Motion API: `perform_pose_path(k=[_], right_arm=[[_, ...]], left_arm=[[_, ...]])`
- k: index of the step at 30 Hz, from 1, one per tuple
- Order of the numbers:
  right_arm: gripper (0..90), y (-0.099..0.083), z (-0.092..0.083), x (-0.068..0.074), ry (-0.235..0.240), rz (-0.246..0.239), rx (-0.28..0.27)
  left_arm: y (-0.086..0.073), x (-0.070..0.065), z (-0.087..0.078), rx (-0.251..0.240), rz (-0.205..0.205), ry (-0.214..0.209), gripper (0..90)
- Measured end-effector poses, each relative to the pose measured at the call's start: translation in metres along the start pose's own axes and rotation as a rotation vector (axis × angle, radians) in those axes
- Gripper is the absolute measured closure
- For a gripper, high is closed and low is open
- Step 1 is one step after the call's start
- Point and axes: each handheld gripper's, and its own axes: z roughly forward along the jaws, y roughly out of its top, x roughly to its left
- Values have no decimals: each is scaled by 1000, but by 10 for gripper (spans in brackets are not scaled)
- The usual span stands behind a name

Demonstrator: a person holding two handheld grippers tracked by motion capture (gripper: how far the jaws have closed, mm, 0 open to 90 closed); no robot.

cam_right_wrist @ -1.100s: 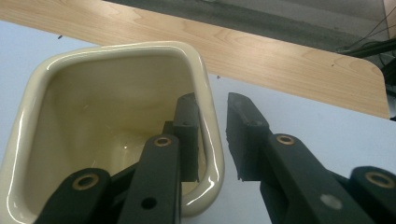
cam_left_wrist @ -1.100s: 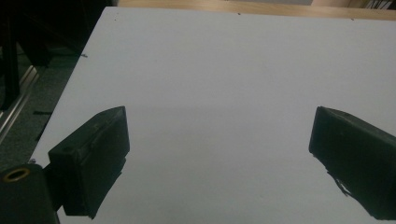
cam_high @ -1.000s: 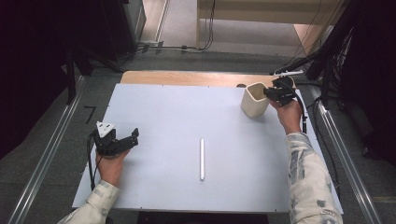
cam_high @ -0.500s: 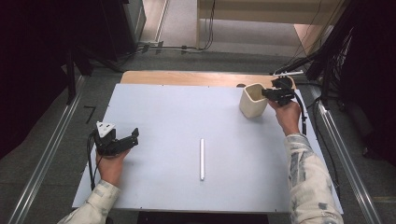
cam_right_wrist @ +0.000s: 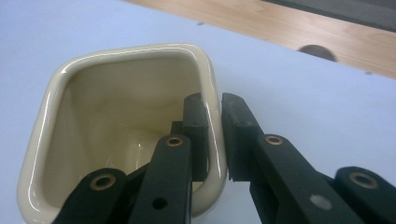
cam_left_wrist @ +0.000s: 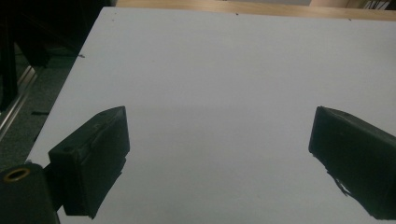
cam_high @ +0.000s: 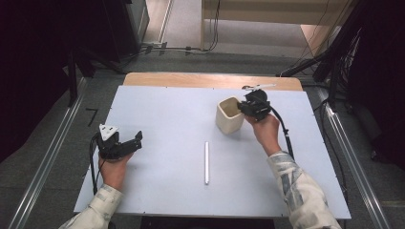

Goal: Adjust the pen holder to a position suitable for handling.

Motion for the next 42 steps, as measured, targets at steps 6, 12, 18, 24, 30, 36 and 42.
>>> perform_pose_path(k=[6,12,18,24,30,36,42], right_arm=[[783,-3,1,30,-2,-32,-12],[718,-4,0,28,8,-30,-15],[545,-3,-20,19,31,-5,-108],[437,-11,-36,6,40,22,-152],[281,-39,-52,-8,24,4,-170],[235,-73,-61,-20,5,18,-164],[232,-98,-75,-29,-12,18,-172]], left_arm=[[0,0,-1,-4,3,-5,58],[0,-1,-1,-2,4,-5,58],[-1,-1,-1,4,8,-5,58],[-1,-2,-1,5,10,-3,58],[-2,-3,0,9,13,-3,58],[-2,-4,1,13,13,-2,58],[-3,-5,1,15,16,-2,58]])
